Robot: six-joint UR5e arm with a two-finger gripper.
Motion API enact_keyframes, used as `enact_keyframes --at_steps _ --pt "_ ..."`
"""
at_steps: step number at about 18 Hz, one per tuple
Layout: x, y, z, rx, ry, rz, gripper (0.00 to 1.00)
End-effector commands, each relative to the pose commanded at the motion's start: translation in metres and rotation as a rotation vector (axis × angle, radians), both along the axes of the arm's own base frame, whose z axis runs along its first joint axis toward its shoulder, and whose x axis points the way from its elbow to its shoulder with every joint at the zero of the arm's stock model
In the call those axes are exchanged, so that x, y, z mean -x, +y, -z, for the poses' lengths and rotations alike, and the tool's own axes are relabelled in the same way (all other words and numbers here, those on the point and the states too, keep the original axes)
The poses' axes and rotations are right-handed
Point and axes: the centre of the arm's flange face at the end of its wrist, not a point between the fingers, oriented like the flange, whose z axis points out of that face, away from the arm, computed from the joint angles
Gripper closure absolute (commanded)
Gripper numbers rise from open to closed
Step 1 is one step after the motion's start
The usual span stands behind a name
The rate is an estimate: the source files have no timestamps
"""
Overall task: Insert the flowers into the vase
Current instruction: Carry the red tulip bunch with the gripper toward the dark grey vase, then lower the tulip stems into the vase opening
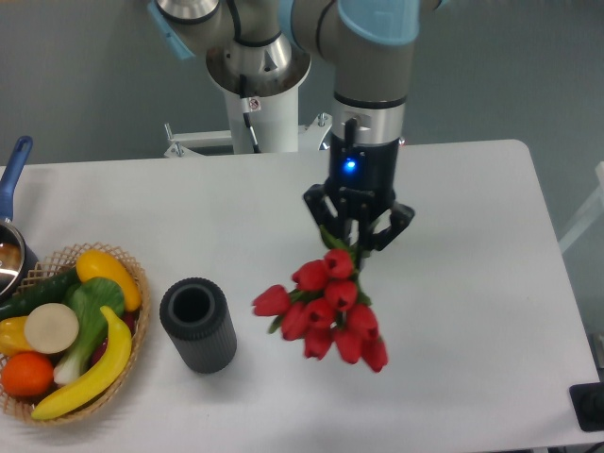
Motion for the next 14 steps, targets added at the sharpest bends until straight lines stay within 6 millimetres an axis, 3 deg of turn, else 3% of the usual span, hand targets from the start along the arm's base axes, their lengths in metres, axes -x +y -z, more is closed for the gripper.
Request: enact_keyframes --at_steps 3,7,14 --pt "-0.006 0.022 0.008 -0.057 -0.104 0.027 1.00" --pt "-0.013 0.051 -0.005 -0.219 -0.173 0.075 1.00" --pt "-0.023 0.053 -0.007 -0.383 -0.333 0.228 1.00"
